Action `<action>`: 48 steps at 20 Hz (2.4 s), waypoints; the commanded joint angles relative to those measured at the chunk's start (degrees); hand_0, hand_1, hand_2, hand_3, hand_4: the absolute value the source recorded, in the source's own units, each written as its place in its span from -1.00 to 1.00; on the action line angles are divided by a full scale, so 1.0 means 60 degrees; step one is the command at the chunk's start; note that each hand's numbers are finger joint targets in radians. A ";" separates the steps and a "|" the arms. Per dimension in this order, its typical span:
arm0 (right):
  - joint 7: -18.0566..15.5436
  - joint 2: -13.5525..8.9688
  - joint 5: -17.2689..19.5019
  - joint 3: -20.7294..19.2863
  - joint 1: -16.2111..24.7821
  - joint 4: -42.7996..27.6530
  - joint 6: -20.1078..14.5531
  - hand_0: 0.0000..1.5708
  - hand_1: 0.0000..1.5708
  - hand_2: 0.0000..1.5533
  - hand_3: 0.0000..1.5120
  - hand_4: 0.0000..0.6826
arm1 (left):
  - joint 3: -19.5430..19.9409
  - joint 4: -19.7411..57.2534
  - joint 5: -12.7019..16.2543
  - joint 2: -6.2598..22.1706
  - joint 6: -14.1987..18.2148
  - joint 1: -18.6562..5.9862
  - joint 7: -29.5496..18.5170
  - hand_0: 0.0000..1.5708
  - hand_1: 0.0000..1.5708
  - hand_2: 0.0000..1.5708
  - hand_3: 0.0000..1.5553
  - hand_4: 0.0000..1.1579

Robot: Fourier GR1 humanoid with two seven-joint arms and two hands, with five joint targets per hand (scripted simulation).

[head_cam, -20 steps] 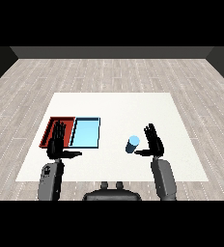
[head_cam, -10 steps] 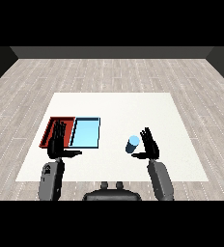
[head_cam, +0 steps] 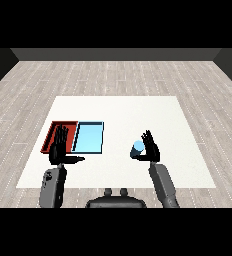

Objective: Pick the blue can and put it in the blue box

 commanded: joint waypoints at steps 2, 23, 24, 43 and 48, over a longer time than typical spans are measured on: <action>0.0599 -0.0003 -0.0080 -0.0052 -0.0375 -0.0100 -0.0102 -1.00 -1.00 -1.00 -1.00 -1.00 | 0.0039 0.0164 -0.0044 -0.0050 -0.0191 0.0464 -0.0646 -1.00 -1.00 -1.00 -1.00 -1.00; 0.0039 0.0030 0.0621 0.0403 -0.1670 0.1915 -0.3187 0.96 0.96 0.94 0.95 0.88 | 0.0176 0.0294 0.0039 0.0003 0.0099 -0.0264 -0.0071 -1.00 -1.00 -1.00 -1.00 -1.00; -0.0137 0.0002 0.0859 0.0497 -0.1003 0.1292 -0.3135 0.95 0.95 0.92 0.92 0.93 | 0.0090 -0.0023 0.0066 0.0040 0.0063 -0.0090 0.0206 -1.00 -1.00 -1.00 -1.00 -1.00; 0.1556 -0.1172 0.2103 0.1108 -0.1602 -0.0881 -0.3770 0.82 0.82 0.87 0.85 0.82 | -0.1303 0.0511 -0.1146 -0.0602 0.0264 0.0065 -0.0049 -1.00 -1.00 -1.00 -1.00 -1.00; 0.2250 -0.0948 0.2729 0.1674 -0.1464 -0.2513 -0.4154 0.83 0.83 0.86 0.86 0.81 | -0.1540 0.0406 -0.1076 -0.0537 0.0194 -0.0533 0.1244 -1.00 -1.00 -1.00 -1.00 -1.00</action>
